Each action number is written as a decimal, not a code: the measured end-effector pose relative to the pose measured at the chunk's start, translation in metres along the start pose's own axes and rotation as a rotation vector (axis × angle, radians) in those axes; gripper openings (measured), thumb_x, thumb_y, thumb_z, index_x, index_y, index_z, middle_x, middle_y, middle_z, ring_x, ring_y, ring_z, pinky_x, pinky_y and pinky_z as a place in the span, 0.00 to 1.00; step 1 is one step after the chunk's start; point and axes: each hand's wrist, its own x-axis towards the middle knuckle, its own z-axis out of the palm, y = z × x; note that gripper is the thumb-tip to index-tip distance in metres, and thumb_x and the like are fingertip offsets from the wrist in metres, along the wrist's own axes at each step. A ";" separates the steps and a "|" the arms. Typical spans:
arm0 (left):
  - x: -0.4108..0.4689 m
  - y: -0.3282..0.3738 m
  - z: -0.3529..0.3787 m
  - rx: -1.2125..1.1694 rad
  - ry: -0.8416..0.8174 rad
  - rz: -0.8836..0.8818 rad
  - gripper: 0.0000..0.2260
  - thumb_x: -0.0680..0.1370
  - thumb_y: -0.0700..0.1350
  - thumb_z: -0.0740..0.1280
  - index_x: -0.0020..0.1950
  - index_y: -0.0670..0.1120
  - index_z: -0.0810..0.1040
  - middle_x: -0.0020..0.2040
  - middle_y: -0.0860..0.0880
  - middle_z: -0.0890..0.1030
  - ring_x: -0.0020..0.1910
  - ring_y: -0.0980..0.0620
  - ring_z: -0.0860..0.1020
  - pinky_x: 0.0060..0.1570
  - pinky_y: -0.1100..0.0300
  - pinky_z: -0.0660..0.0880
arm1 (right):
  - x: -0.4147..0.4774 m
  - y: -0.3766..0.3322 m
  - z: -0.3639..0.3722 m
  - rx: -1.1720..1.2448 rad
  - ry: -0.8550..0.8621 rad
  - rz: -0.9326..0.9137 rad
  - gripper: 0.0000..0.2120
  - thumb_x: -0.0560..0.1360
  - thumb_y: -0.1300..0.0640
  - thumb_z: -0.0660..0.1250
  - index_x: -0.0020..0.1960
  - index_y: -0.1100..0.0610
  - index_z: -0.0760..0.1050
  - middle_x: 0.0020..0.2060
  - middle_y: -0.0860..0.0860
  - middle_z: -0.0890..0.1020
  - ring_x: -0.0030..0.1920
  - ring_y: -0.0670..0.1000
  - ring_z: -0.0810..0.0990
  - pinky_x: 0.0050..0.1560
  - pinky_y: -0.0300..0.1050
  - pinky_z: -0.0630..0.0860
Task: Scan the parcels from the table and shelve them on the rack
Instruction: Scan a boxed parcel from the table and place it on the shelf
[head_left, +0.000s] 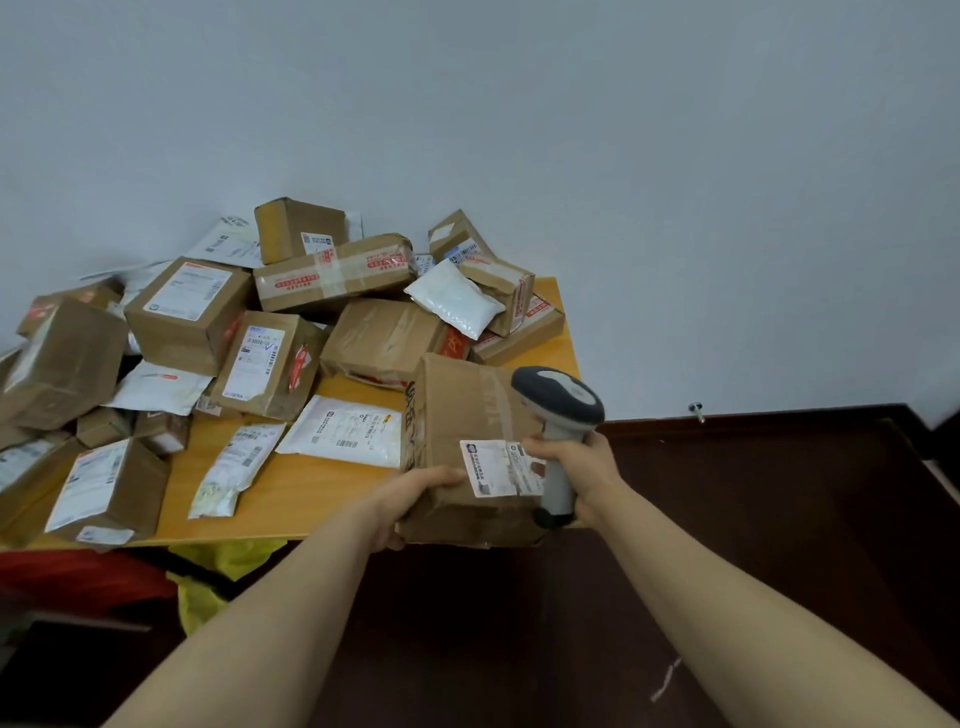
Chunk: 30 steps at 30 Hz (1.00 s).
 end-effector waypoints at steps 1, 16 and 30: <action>0.002 -0.002 0.000 -0.013 -0.018 0.002 0.25 0.67 0.57 0.74 0.60 0.48 0.74 0.51 0.46 0.80 0.49 0.47 0.78 0.55 0.52 0.70 | 0.005 0.000 -0.008 0.007 0.057 0.009 0.16 0.67 0.69 0.75 0.54 0.64 0.79 0.44 0.55 0.84 0.46 0.56 0.82 0.50 0.55 0.80; 0.021 0.010 -0.006 -0.117 0.024 0.047 0.21 0.65 0.52 0.74 0.56 0.48 0.76 0.54 0.44 0.79 0.53 0.44 0.77 0.56 0.47 0.71 | 0.025 0.020 -0.059 -0.011 0.123 0.163 0.14 0.70 0.67 0.74 0.52 0.58 0.75 0.44 0.55 0.82 0.45 0.55 0.82 0.45 0.50 0.78; 0.024 0.007 -0.007 -0.159 -0.036 0.020 0.14 0.69 0.49 0.73 0.52 0.49 0.75 0.50 0.46 0.80 0.49 0.47 0.77 0.50 0.50 0.71 | 0.030 0.020 -0.047 -0.095 0.103 0.151 0.12 0.68 0.66 0.75 0.47 0.56 0.76 0.45 0.56 0.82 0.46 0.56 0.80 0.46 0.51 0.78</action>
